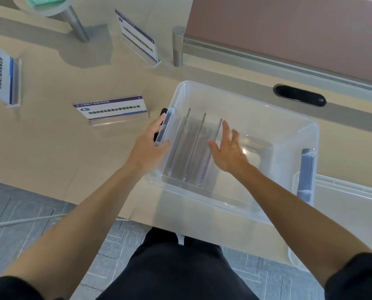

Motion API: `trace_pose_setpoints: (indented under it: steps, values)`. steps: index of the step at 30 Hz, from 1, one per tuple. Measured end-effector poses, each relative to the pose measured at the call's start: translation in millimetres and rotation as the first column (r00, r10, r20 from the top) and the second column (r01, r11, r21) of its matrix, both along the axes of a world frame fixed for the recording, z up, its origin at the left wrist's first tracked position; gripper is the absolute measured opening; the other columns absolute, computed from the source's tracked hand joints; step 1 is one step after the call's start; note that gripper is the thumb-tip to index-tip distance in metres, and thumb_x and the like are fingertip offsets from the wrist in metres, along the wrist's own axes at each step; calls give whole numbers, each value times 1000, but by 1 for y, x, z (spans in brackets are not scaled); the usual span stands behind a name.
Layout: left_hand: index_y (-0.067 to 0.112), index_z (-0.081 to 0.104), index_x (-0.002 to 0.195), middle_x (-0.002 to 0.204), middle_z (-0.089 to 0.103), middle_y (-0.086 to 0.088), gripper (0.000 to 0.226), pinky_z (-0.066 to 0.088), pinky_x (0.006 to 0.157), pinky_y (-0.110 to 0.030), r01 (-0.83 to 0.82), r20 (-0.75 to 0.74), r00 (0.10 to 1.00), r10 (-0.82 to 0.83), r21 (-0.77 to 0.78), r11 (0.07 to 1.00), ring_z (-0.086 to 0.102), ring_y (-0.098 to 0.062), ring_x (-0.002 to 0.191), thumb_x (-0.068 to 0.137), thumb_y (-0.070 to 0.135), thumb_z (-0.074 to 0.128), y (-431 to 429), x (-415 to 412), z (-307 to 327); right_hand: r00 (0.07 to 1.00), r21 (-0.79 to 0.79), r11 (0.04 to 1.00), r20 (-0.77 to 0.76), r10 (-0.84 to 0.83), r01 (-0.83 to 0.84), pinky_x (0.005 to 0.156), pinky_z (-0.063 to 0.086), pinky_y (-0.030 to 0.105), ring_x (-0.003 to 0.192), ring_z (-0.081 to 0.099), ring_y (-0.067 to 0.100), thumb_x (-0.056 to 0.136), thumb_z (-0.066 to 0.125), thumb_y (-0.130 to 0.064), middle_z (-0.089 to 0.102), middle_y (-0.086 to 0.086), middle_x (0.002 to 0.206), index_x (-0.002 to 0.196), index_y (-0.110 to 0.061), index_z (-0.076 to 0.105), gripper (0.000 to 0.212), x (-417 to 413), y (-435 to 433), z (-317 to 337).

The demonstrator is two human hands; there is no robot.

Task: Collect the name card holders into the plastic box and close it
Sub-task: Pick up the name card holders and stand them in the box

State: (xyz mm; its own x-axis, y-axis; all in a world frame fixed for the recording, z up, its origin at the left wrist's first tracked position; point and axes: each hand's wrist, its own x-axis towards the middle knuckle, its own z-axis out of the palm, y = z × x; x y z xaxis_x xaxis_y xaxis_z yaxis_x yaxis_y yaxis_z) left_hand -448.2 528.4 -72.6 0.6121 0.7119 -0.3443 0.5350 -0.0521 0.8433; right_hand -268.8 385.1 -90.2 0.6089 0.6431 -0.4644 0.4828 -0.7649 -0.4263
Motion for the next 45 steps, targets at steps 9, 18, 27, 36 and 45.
trace_pose_setpoints:
  steps: [9,18,27,36,45]
  values:
    - [56,29,140,137,52,18,70,54,83,-29,11,-9,1000,-11,28,1000,63,-16,75,87,21,57,-1,1,4,905,117,955,-369,-212,271,62,52,32,73,64,19,104,21,-45,63,5,86,156,-26,11,56,-18,1,-13]
    - [40,46,134,121,60,18,48,47,84,-24,5,-79,997,10,183,983,61,1,91,88,33,58,0,0,21,973,138,966,-106,-207,221,84,42,38,108,59,35,103,33,-45,58,15,125,142,-9,37,53,1,8,18]
    - [15,63,120,120,62,-7,33,40,100,-33,-149,-127,959,255,538,830,55,-28,113,87,19,60,73,-35,27,853,350,778,197,483,-521,81,53,38,80,60,19,97,50,-35,68,-1,92,98,-17,66,25,17,120,98]
    - [12,57,129,132,54,-14,50,38,103,-42,-83,-331,893,305,545,834,41,-38,124,80,15,68,177,-78,-3,604,-102,640,245,758,-762,98,46,43,120,53,28,97,51,-32,58,8,129,130,-16,56,37,-50,269,55]
    - [11,70,105,101,65,-12,22,49,80,-41,-51,-205,965,161,457,888,61,-34,94,83,12,66,219,-98,-40,524,-359,586,262,810,-726,70,41,34,100,63,31,89,55,-10,62,9,113,112,-20,64,27,-83,316,8]
